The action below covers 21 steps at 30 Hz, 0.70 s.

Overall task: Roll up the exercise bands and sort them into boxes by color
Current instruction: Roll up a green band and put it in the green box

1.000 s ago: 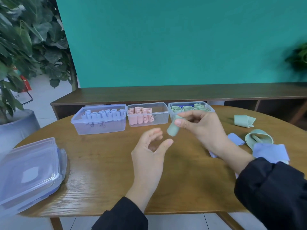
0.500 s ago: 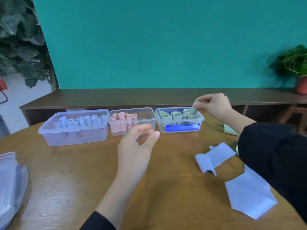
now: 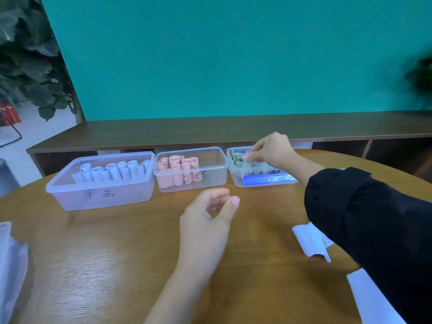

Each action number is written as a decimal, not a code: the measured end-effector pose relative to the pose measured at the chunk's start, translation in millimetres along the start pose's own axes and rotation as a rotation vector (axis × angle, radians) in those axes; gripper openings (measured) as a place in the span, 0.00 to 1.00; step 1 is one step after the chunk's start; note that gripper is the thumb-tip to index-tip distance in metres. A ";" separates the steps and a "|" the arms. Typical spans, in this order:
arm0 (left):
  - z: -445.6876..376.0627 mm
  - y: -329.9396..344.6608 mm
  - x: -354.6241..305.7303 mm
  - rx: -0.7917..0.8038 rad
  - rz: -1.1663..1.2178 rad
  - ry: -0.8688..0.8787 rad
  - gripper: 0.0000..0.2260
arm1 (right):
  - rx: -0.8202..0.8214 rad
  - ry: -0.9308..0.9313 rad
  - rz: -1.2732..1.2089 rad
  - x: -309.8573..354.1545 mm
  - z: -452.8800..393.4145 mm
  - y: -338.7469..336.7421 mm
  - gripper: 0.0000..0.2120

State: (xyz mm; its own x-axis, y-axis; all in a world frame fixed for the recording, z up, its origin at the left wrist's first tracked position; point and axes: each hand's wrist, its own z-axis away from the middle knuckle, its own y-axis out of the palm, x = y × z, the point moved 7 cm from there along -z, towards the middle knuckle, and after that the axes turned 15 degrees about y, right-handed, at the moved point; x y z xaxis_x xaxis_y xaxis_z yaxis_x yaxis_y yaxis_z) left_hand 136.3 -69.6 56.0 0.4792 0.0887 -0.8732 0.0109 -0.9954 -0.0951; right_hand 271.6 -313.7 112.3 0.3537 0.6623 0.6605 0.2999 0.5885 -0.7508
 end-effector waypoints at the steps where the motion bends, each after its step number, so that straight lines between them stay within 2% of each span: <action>1: -0.1 -0.6 0.0 -0.004 -0.004 0.003 0.06 | 0.000 0.017 0.030 -0.1 -1.6 4.3 0.18; 18: 0.8 -2.9 0.4 -0.006 -0.055 0.021 0.08 | 0.024 -0.046 0.246 12.6 -14.7 34.8 0.18; 21: 1.3 -2.8 1.3 -0.009 -0.052 0.014 0.08 | 0.011 -0.049 0.266 16.5 -16.8 36.3 0.15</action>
State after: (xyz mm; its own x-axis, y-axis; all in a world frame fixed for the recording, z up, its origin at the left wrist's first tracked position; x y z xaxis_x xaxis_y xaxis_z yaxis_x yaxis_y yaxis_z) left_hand 135.8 -66.7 54.5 0.4902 0.1402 -0.8603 0.0443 -0.9897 -0.1361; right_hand 303.2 -289.2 95.7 0.3755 0.8159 0.4398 0.1922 0.3956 -0.8981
